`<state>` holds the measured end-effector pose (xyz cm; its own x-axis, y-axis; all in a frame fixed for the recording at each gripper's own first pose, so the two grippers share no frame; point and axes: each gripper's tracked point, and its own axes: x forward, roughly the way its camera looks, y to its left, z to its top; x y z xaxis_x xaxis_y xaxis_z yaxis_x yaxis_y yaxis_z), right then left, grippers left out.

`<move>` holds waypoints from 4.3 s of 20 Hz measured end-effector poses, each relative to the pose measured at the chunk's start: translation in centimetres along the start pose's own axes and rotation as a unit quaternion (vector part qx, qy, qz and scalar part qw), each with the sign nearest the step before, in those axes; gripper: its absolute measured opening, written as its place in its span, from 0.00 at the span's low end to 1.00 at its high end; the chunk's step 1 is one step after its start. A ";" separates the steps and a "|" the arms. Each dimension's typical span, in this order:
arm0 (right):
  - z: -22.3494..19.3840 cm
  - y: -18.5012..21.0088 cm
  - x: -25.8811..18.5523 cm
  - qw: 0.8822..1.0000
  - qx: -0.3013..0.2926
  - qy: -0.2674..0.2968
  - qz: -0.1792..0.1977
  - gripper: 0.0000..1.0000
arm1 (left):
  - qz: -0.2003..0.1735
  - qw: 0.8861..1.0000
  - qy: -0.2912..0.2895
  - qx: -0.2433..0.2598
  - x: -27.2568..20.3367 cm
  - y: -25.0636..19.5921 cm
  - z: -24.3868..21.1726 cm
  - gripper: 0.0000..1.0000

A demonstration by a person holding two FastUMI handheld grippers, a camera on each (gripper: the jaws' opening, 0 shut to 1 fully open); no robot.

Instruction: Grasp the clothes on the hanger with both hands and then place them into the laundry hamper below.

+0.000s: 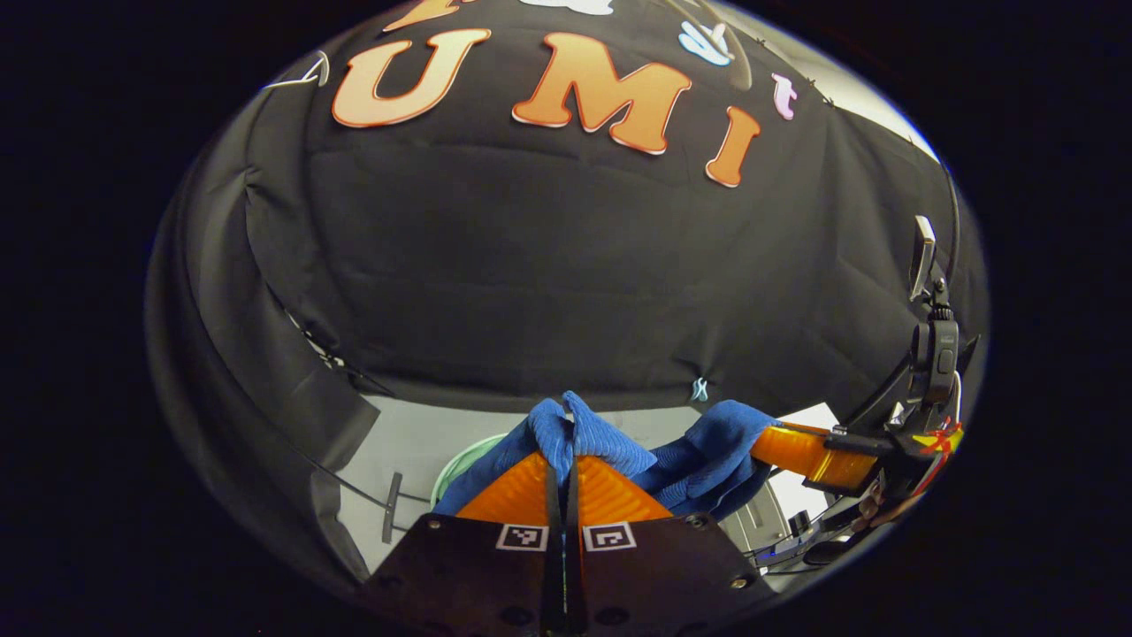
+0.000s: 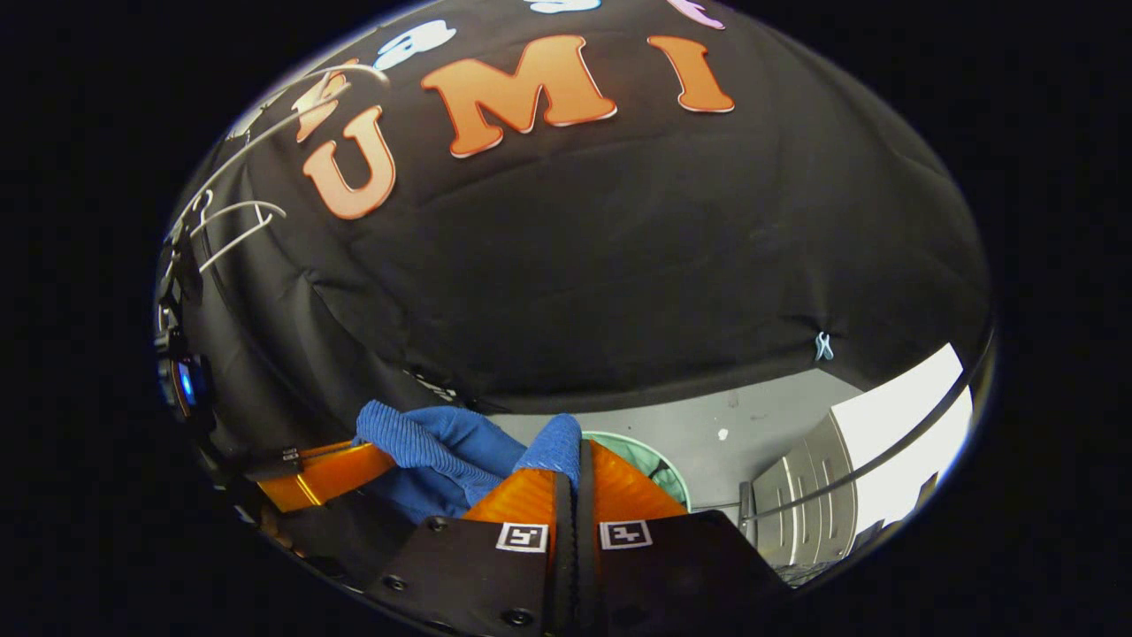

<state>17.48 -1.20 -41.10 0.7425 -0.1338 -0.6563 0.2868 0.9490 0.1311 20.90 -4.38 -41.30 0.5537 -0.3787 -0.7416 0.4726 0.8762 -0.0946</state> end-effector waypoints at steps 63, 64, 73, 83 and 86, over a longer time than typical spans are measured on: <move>-3.9 -4.1 -9.2 0.995 -0.080 0.049 -0.046 0.99 | 0.127 0.988 0.056 -0.062 -10.0 -5.8 -6.4 0.97; -2.8 -4.0 -10.3 0.995 -0.087 0.035 -0.039 0.99 | 0.130 0.988 0.043 -0.066 -10.9 -6.5 -5.6 0.97; 7.5 -4.0 -21.7 0.984 -0.132 -0.117 0.006 0.99 | 0.159 0.979 -0.119 -0.040 -20.1 -12.1 4.3 0.96; 16.1 -3.2 -34.9 0.945 -0.165 -0.281 0.009 1.00 | 0.132 0.941 -0.311 0.008 -29.8 -17.3 15.8 0.94; 18.4 -2.9 -37.7 0.935 -0.161 -0.317 0.001 0.98 | 0.134 0.929 -0.346 0.017 -32.9 -16.9 17.9 0.94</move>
<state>-0.22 -4.14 -3.05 0.9816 -0.1776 -0.0705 0.1640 0.9723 -0.1668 6.94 -12.07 -3.41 0.9568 -0.2596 -0.1307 0.2693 0.9611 0.0620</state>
